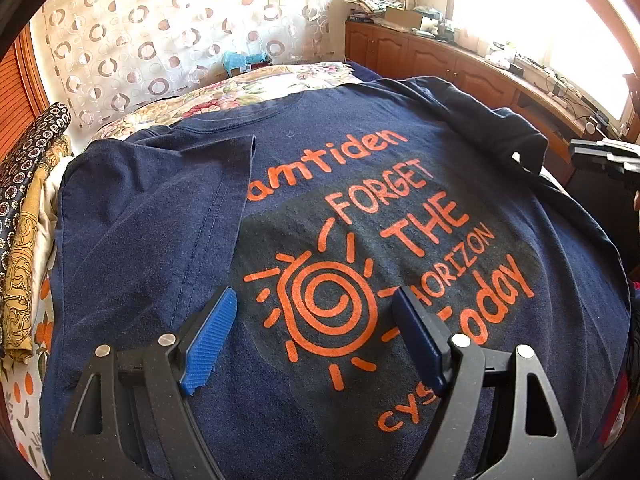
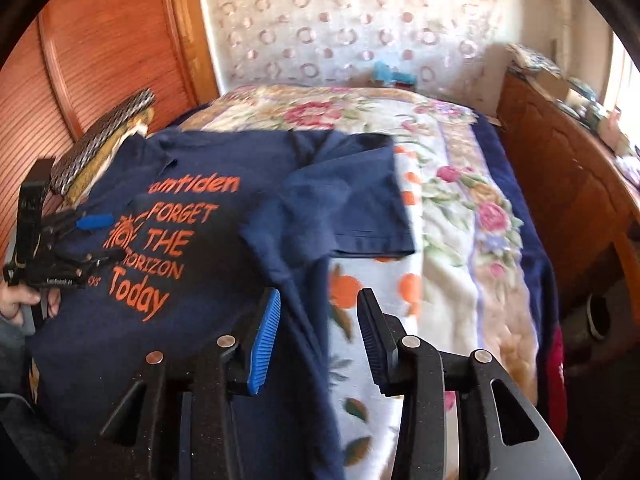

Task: Fold small clothes
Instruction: 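Fold the grasped side with the right gripper over the shirt center, release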

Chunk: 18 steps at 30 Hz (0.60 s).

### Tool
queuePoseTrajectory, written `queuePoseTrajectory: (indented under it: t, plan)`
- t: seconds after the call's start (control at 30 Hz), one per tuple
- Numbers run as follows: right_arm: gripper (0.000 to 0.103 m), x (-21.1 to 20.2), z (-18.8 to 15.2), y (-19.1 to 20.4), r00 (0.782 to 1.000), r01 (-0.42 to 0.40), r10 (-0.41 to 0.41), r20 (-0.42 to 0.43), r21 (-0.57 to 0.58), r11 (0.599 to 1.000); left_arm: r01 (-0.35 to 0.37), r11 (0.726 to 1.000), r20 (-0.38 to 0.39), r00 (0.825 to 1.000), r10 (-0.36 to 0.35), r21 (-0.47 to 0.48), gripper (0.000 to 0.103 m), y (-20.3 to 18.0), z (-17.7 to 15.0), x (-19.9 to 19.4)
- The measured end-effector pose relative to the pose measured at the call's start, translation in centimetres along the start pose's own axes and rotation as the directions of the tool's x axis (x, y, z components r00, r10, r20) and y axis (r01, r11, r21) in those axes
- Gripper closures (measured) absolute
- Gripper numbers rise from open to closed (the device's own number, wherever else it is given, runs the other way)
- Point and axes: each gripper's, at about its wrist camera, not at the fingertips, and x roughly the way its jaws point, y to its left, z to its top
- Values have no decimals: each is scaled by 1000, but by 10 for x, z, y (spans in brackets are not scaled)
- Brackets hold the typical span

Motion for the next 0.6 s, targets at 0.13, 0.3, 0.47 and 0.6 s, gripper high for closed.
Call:
queuePoseTrajectory:
  t: [0.13, 0.3, 0.47, 0.6]
  plan:
    - [61, 10, 17, -14, 998, 44, -47, 38, 78, 996, 0, 1000, 0, 1000, 0, 0, 23, 0, 0, 0]
    - [61, 63, 30, -11, 998, 69, -68, -10, 86, 994, -3, 1000, -1, 1000, 3, 0, 23, 0, 0, 0]
    - [61, 97, 34, -9, 990, 117, -111, -84, 73, 990, 14, 999, 17, 1000, -14, -32, 23, 0, 5, -10]
    - [71, 102, 35, -2, 988, 114, -109, -112, 41, 993, 52, 998, 88, 995, -48, -43, 22, 0, 14, -34]
